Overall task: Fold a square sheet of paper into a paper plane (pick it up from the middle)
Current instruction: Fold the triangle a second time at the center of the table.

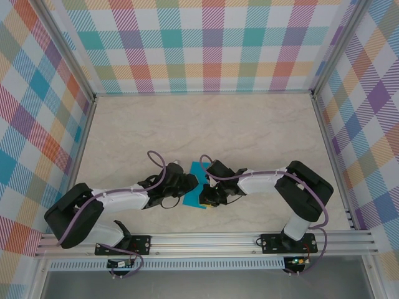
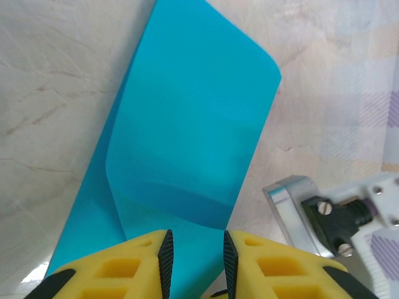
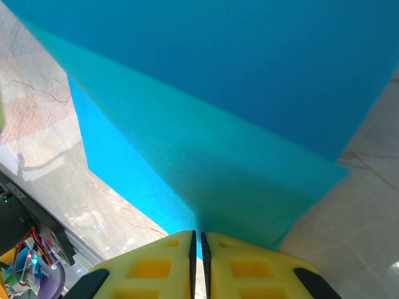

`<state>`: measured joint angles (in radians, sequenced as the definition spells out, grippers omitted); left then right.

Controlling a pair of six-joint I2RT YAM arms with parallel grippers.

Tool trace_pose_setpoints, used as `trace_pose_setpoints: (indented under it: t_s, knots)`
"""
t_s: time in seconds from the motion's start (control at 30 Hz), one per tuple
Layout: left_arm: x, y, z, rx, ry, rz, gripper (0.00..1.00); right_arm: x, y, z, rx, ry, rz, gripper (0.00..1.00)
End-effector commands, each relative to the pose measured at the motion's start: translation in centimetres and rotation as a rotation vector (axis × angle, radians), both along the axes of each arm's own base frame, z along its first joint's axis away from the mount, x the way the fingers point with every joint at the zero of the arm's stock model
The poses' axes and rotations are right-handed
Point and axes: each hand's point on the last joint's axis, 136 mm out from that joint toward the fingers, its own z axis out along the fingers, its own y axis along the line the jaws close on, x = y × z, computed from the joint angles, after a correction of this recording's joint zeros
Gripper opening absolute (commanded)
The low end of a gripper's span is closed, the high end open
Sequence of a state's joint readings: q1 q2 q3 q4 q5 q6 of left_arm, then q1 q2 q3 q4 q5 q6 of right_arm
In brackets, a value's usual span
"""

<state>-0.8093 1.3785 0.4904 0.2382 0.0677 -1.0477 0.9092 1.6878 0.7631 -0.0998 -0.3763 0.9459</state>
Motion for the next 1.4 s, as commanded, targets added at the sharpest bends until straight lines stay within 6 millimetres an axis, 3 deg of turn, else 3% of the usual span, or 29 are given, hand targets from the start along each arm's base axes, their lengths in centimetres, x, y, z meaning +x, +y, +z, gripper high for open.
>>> trace_pose_setpoints:
  t_s: [0.0, 0.17, 0.37, 0.63, 1.07, 1.37]
  knots:
    - [0.3, -2.3, 0.6, -0.021, -0.025, -0.091, 0.29, -1.0, -1.9, -1.9, -0.112, 0.035, 0.002, 0.15]
    - [1.1, -1.8, -1.7, 0.04, 0.004, -0.059, 0.28, -1.2, -2.1, -2.1, -0.116, 0.042, -0.001, 0.14]
    - [1.8, 1.8, -5.5, 0.132, 0.066, 0.037, 0.27, -1.3, -2.6, -2.4, -0.143, 0.049, -0.001, 0.06]
    - [2.2, 3.7, -6.3, 0.192, 0.076, 0.069, 0.26, -1.6, -3.4, -2.9, -0.191, 0.065, -0.009, 0.02]
    - [4.1, 5.0, -4.2, 0.165, 0.046, 0.078, 0.27, -1.5, -3.0, -2.2, -0.16, 0.05, 0.007, 0.02]
    - [3.9, 5.3, 1.7, 0.108, -0.059, 0.07, 0.28, -0.9, -2.1, -1.4, -0.135, 0.028, 0.028, 0.03]
